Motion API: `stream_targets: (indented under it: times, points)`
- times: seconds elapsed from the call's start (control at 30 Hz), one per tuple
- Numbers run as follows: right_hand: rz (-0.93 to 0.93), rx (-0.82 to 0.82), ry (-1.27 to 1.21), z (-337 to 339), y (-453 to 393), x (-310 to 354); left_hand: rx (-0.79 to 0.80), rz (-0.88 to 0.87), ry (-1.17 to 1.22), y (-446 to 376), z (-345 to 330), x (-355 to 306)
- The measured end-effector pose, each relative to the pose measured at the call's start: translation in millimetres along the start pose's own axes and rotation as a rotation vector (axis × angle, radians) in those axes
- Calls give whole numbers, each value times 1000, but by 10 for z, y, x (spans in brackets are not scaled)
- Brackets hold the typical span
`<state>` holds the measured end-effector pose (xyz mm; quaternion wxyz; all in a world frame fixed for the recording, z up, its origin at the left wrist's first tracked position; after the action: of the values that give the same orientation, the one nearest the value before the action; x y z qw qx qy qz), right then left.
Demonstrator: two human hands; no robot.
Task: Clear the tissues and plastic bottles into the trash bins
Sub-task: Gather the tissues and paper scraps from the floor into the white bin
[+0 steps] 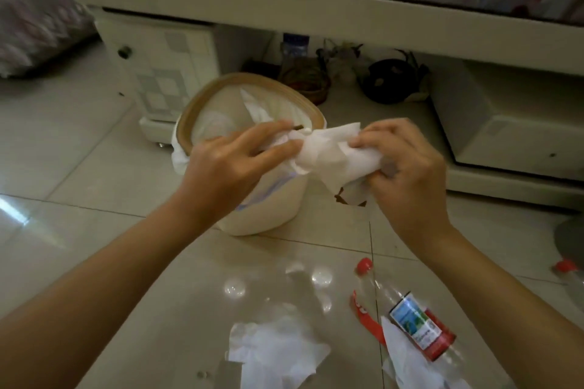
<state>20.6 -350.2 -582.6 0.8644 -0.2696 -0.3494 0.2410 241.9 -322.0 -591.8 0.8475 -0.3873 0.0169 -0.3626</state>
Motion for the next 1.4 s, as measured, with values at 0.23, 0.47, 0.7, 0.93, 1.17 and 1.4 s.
stream_targets:
  times: [0.23,0.47,0.7,0.93,1.17,1.4]
  points:
    - [120,-90,-19,-511,-752,320,11,156,-176,-161,-34,643]
    - [132,-44,59,-1045,-1228,339,131,364,-161,-66,-263,984]
    - [-69,553,237,-1610,-1027,62,654,578,41,115,-626,1038]
    - [-96,835,381,-1587,-953,23,878,681,-1,146,-756,1021]
    - [9,629,344,-1394,-845,21,512,668,-20,-10,-542,774]
    - [38,306,196,-801,-262,-142,223,425,78,-53,-418,111]
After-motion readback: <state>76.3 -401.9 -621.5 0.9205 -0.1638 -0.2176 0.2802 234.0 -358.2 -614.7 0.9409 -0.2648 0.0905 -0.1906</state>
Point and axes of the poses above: each hand's wrist, its own y-axis away from the middle knuckle, its own z-axis out of the back of the hand, x = y × z, the point moved 3 cm from there along -y, towards the middle knuckle, and after that the axes turned 7 degrees about -z, right-handed, at the moved point
